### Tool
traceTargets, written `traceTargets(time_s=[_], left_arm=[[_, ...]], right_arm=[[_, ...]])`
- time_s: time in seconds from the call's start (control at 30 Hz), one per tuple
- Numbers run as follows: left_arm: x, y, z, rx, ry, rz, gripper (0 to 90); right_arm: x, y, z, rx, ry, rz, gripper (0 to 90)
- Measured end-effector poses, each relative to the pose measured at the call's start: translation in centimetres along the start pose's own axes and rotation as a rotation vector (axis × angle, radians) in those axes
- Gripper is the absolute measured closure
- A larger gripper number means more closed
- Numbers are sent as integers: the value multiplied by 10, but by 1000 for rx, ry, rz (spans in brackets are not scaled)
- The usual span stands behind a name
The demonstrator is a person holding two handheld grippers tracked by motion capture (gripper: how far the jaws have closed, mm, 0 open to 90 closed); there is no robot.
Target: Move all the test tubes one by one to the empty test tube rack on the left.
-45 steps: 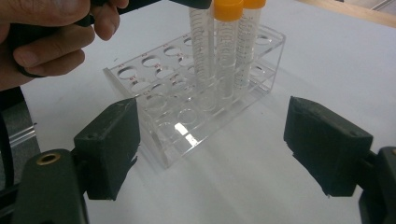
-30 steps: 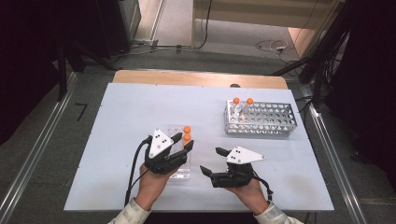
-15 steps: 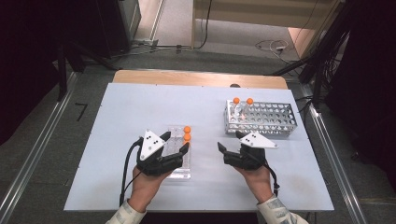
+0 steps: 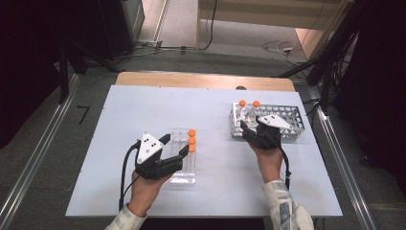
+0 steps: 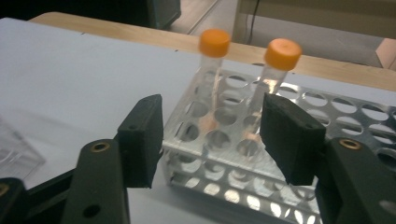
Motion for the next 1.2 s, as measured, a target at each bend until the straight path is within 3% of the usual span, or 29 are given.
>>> traceTargets(time_s=[0.17,0.43,0.63,0.8,1.0,1.2], left_arm=[[0,-1,0,0,-1,0,299],[1,-3,-1,5,-2,0,304],[2,-5,0,11,2,2,309],[2,-6,-1,7,-3,3,311],[1,-4,-2,10,-4,-1,312],[1,-4,-2,8,-5,-2,314]], right_arm=[[-18,14,1,12,-15,-36,489],[-40,34,-2,-25,-24,-67,580],[-52,37,-3,-27,-39,-65,605],[-58,39,-7,-55,-52,-60,637],[-60,38,-7,-53,-36,-55,706],[-61,37,-8,-48,-37,-49,714]])
Point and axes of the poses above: each handheld gripper's, and its own axes: x roughly backward along the jaws, z roughly out of its top, y roughly to its right, the point moved 9 cm from there along -x, roughly forward along the jaws, and after that the axes turned 10 degrees about y, right-handed, at the moved point
